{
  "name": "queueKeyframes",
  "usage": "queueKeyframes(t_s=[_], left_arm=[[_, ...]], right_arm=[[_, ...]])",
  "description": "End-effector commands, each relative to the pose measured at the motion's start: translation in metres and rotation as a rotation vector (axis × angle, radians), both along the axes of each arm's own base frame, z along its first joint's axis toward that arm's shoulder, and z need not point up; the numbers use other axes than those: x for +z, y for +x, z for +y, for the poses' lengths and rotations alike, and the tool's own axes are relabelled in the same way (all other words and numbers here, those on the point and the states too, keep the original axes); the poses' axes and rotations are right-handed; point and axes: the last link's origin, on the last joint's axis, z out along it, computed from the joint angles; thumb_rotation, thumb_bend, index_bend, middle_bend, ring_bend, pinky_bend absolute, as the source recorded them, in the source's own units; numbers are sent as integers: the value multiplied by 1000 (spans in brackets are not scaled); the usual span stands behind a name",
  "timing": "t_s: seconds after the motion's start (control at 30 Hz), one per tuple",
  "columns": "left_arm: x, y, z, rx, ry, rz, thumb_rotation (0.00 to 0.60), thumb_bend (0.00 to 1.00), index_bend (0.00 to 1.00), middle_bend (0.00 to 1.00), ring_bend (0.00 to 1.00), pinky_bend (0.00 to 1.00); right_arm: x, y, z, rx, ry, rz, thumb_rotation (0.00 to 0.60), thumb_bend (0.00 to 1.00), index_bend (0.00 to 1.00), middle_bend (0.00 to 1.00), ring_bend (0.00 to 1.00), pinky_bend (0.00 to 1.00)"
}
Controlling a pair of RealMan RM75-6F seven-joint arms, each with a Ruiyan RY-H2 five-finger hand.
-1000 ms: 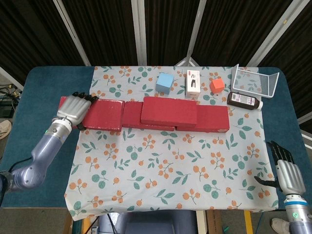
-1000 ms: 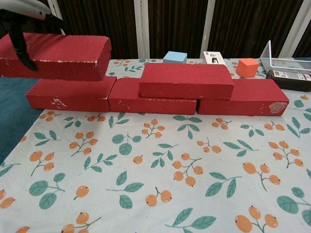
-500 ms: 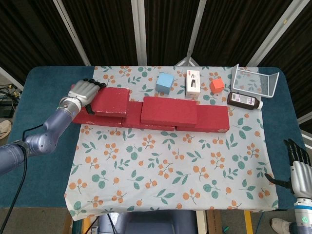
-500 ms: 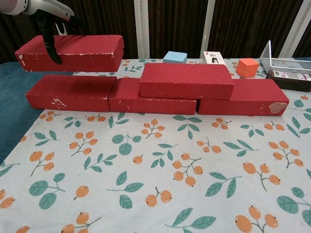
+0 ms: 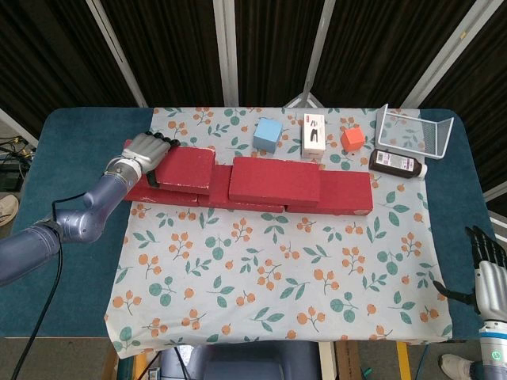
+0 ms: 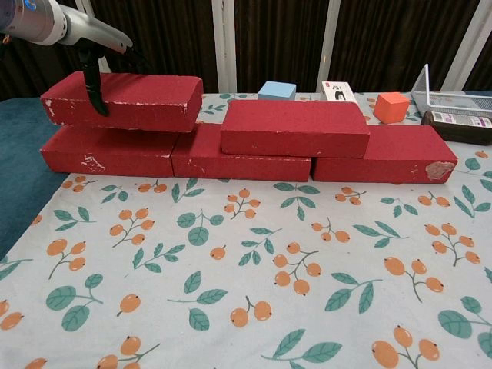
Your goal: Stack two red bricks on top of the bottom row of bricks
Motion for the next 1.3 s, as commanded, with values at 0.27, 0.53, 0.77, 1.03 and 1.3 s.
queueKeyframes(t_s=[0.27,0.53,0.77,1.03,1.3], left_arm=[[-19,-3,3,0,-25,19,600,9,346,386,103,141],[-23,1,8,-6,-15,16,600,8,343,386,103,141],[-29,4,8,-13,-18,29,600,8,342,386,103,141],[-38,11,9,-9,-29,27,600,8,342,386,103,141],[-43,21,8,-23,-33,24,600,8,341,386,103,141]], right_arm=[[-2,-1,-2,-5,2,4,600,129,0,0,0,0],[-2,-1,-2,-8,-1,4,600,129,0,0,0,0],[-1,-2,-2,-9,-4,2,600,130,0,0,0,0],[1,-3,-2,-12,-9,1,600,129,0,4,0,0],[2,-4,-2,-15,-11,-6,600,129,0,8,0,0]])
